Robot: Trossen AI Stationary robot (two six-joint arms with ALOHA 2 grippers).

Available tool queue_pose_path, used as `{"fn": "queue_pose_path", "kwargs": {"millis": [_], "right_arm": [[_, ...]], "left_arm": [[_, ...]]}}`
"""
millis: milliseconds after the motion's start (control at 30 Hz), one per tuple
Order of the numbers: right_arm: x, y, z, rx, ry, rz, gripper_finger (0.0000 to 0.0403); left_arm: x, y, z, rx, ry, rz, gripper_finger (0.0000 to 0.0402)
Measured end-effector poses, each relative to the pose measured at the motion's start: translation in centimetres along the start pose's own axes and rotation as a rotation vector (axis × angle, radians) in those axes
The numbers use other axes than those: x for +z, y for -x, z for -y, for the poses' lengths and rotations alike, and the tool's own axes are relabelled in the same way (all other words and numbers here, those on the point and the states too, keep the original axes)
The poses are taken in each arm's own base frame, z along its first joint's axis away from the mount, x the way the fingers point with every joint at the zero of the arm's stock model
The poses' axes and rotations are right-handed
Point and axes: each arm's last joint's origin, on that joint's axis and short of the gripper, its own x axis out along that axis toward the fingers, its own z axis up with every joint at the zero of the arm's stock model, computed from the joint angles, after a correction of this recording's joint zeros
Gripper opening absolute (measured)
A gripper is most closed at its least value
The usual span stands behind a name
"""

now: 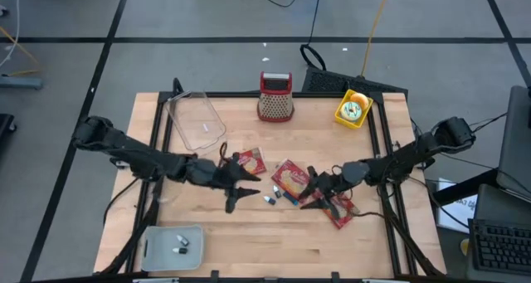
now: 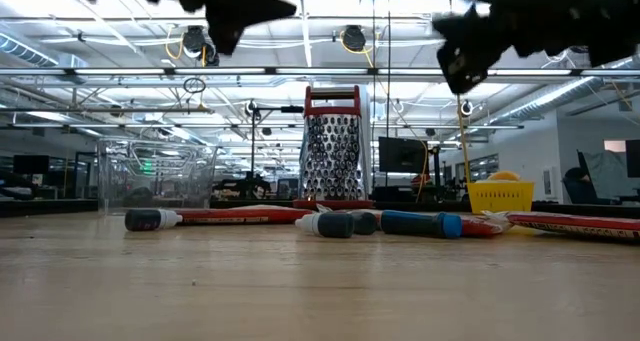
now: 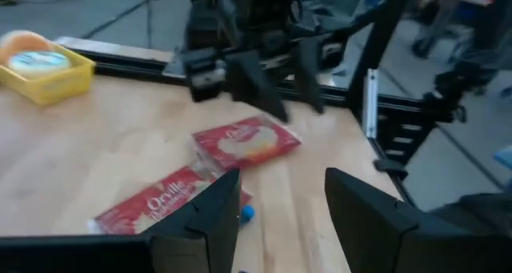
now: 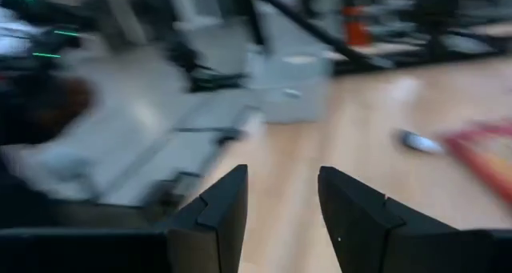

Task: Pick & Place Food Item
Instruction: Put the blue food coloring bottle into the gray bin

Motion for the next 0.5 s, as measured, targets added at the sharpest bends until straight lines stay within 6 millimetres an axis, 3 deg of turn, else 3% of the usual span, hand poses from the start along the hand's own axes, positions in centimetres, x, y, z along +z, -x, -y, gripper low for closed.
{"fn": "queue_pose_path", "kwargs": {"millis": [200, 333, 500], "right_arm": [[-0.9, -1.0, -0.3, -0.379, 0.002, -0.225, 0.0162], [-1.4, -2.8, -0.6, -0.417, -0.009, -0.336, 0.0196], [-3.9, -4.9, -0.2, -0.441, 0.004, -0.444, 0.0222]], "left_arm": [[-1.0, 0.4, -2.1, 0.004, 0.034, 0.107, 0.0184], [-1.1, 0.4, -2.6, 0.019, 0.044, 0.104, 0.0184], [-1.1, 0.4, -2.8, 0.028, 0.045, 0.098, 0.0184]]}}
